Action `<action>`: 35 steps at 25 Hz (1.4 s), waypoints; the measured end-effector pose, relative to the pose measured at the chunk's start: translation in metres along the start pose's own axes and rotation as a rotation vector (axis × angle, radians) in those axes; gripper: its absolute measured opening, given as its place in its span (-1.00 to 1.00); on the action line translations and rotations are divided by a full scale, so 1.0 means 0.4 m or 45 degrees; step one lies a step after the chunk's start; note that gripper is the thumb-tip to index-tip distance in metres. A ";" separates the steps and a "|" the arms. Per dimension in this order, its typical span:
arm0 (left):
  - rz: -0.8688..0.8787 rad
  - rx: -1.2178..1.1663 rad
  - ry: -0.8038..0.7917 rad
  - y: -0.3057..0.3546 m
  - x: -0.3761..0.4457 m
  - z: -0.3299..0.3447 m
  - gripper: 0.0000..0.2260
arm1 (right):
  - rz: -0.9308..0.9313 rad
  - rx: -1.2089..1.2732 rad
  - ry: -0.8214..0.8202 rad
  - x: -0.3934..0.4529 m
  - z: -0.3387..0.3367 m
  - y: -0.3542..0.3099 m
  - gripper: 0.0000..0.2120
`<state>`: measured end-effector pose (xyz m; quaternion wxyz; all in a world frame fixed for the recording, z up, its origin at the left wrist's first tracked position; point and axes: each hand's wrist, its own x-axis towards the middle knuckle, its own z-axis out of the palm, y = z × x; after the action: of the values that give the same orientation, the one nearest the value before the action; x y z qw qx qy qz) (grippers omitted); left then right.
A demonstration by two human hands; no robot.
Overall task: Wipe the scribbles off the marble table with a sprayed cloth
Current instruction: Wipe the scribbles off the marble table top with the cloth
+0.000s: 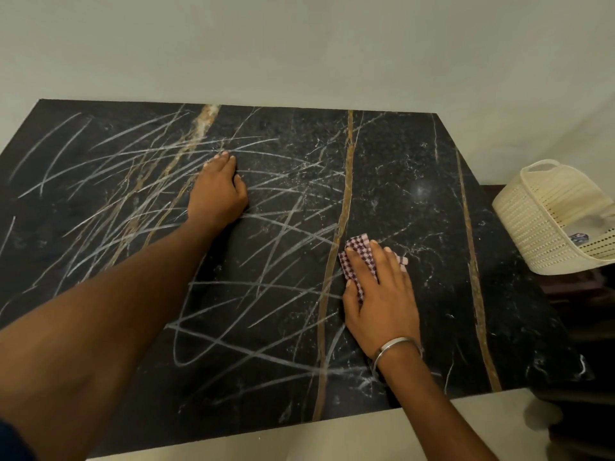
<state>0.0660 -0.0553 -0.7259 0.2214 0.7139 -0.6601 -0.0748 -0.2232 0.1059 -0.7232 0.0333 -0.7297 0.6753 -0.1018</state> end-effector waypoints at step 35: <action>0.015 -0.045 0.035 -0.007 -0.010 0.008 -0.53 | 0.191 -0.065 0.096 -0.123 -0.015 0.051 -0.46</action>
<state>0.0667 -0.0521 -0.7306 0.2435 0.7070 -0.6597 -0.0755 -0.2476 0.1535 -0.7262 -0.0031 -0.6735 0.7311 -0.1094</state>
